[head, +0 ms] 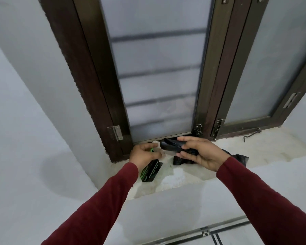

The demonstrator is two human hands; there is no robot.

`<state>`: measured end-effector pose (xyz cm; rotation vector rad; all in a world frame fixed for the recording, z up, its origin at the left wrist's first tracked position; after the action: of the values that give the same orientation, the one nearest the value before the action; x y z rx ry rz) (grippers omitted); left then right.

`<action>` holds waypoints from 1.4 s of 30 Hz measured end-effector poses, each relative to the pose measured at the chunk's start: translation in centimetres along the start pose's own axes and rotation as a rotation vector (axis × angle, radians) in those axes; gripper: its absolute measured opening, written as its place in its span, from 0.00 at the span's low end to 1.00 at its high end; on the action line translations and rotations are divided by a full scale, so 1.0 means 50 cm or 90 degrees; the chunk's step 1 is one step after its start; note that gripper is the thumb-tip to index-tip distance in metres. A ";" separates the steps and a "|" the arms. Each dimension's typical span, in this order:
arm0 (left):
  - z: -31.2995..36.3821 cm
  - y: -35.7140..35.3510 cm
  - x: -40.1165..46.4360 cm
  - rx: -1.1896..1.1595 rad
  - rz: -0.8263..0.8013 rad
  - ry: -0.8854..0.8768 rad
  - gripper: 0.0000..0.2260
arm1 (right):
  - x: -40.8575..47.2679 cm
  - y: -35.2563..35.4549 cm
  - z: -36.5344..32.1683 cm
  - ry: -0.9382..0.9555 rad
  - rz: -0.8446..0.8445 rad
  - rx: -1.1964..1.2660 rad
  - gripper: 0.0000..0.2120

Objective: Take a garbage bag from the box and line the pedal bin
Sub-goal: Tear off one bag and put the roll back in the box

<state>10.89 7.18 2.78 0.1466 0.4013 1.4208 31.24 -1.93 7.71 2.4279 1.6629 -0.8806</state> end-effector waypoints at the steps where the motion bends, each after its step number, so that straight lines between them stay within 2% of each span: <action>1: -0.002 0.011 -0.006 -0.002 0.000 -0.010 0.32 | -0.002 -0.013 -0.003 0.005 -0.007 -0.023 0.16; 5: -0.016 0.048 -0.037 -0.061 0.021 -0.033 0.31 | -0.011 -0.067 -0.004 0.066 -0.020 -0.167 0.13; 8: -0.020 0.068 -0.065 -0.067 0.046 -0.063 0.26 | -0.021 -0.106 -0.010 0.144 -0.001 -0.265 0.11; 13: -0.018 0.097 -0.083 0.078 0.104 -0.127 0.19 | -0.032 -0.165 -0.023 0.268 0.005 -0.516 0.11; 16: -0.017 0.112 -0.089 0.178 0.110 -0.179 0.19 | -0.039 -0.191 -0.030 0.293 0.011 -0.608 0.10; 27: -0.003 0.130 -0.081 0.304 0.062 -0.182 0.23 | -0.041 -0.225 -0.041 0.274 0.023 -0.606 0.09; 31: 0.016 0.129 -0.075 0.372 0.018 -0.174 0.18 | -0.035 -0.227 -0.038 0.248 0.021 -0.578 0.09; 42: 0.037 0.124 -0.067 0.415 -0.017 -0.116 0.15 | -0.039 -0.246 -0.044 0.243 0.040 -0.632 0.09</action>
<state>5.48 5.11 7.20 0.7895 0.6997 1.1957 20.90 2.31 13.63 1.9302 1.5407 0.4064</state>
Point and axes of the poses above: each hand's wrist, its own x-axis towards the middle knuckle, its own y-axis out of the back of the hand, z = x × y, the point moved 5 cm from there along x, towards the middle knuckle, and after that the axes turned 10 degrees about z, right-handed, at the moved point
